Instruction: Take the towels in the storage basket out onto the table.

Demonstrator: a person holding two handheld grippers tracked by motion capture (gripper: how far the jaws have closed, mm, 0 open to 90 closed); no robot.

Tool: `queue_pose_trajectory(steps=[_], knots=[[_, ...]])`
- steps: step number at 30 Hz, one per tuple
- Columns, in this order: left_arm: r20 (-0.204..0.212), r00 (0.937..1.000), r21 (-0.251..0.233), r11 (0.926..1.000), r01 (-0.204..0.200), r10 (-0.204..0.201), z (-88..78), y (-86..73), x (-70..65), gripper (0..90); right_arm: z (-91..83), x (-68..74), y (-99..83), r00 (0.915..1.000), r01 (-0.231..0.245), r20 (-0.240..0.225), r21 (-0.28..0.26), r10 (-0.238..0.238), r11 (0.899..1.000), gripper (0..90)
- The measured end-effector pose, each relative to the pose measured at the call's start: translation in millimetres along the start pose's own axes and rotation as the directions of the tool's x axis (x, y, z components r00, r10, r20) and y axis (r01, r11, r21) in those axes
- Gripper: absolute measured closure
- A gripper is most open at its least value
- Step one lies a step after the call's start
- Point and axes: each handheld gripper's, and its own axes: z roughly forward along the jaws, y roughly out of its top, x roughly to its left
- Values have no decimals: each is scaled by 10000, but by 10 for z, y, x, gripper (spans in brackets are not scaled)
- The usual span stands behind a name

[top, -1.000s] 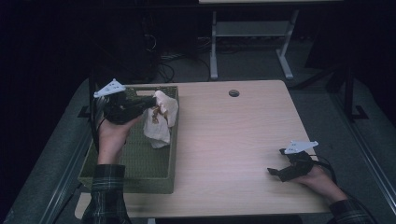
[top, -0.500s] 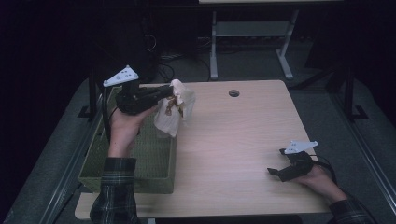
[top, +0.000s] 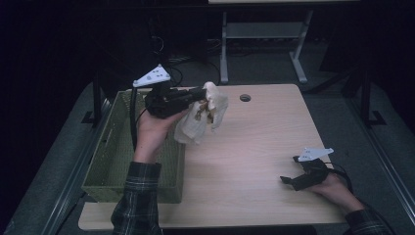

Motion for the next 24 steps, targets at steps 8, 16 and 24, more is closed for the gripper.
queue_pose_trajectory(steps=[8,16,24], knots=[[517,9986,103,9999,-131,125,268,-2,-147,849,0,-1,0,10000,5,-5,3,-5,10000,25],[1067,9942,154,9997,-175,157,586,-38,-311,849,0,0,0,10000,-4,-8,3,4,10000,25],[1372,9905,498,9986,-196,126,927,-189,-450,849,-1,2,1,10000,-38,-21,7,38,10000,25]])
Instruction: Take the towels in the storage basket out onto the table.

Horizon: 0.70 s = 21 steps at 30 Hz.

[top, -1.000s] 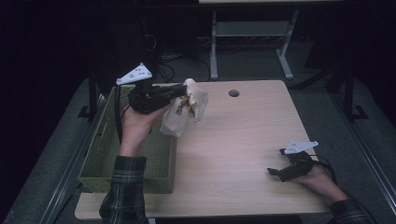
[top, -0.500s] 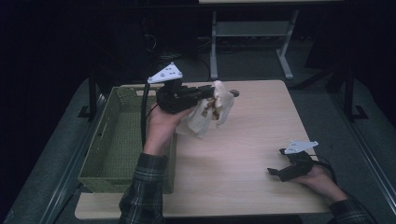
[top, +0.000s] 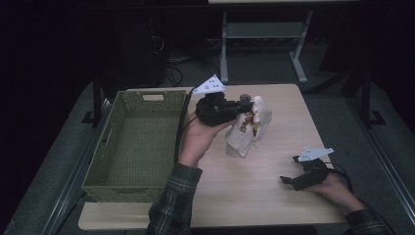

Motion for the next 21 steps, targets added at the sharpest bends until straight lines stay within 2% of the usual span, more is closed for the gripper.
queue_pose_trajectory(steps=[1,4,12,15,21], knots=[[101,9999,20,10000,63,-64,88,-49,-22,849,0,1,0,10000,-6,-1,0,6,10000,25],[124,9999,222,9998,0,-3,206,-117,-52,849,0,0,0,10000,0,-3,-2,0,10000,25],[348,9991,553,9982,237,-256,424,-285,-108,849,0,1,0,10000,-14,-17,-5,14,10000,25],[593,9972,759,9963,406,-451,557,-436,-115,849,0,1,0,10000,-13,-1,-2,13,10000,25],[660,9949,1267,9897,673,-761,729,-732,-65,848,0,1,0,10000,-9,2,-1,9,10000,25]])
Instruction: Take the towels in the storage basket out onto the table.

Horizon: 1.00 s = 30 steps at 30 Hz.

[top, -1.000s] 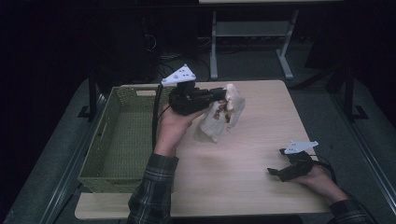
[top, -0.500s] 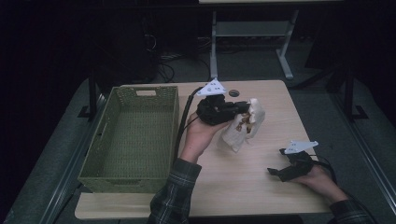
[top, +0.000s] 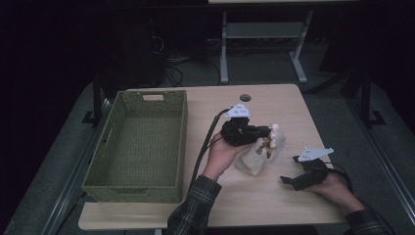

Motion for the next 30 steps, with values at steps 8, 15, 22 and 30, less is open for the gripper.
queue_pose_trajectory(steps=[8,15,22,30], knots=[[-465,9985,884,9955,341,-300,195,-346,169,844,1,-3,-1,10000,51,19,1,-51,10000,25],[-737,9968,1525,9875,405,-295,266,-536,235,776,1,-4,-1,10000,53,17,5,-53,10000,25],[-1370,9902,1513,9874,463,-254,87,-651,190,468,6,1,1,10000,91,-18,-21,-91,10000,25],[-1728,9845,1559,9861,571,-297,-121,-778,163,398,2,3,25,10000,76,-46,200,-75,9998,31]])
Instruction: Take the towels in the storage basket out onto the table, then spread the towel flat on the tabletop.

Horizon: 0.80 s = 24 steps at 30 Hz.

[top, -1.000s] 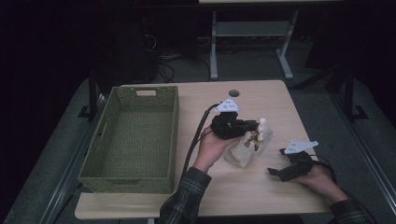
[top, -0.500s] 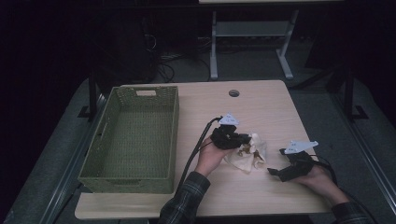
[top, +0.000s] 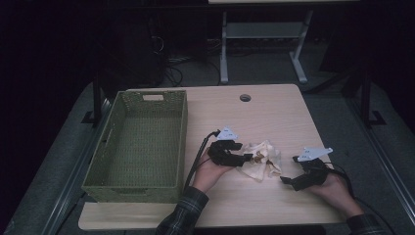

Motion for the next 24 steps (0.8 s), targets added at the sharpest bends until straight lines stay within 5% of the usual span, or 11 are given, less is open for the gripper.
queue_pose_trajectory(steps=[4,8,17,24], knots=[[-101,9999,155,9999,-34,36,-61,-127,-41,381,-50,3,21,10000,-12,81,68,11,10000,166],[-227,9997,275,9996,-58,64,-111,-223,-68,376,-91,30,31,9998,35,194,-31,-34,10000,210],[-319,9994,399,9991,132,-119,-128,-292,-67,376,-128,104,134,9981,84,-598,-784,-131,9969,405],[-359,9992,520,9985,165,-146,-108,-313,-43,376,-70,20,162,9952,-307,-946,-691,241,9971,557]])
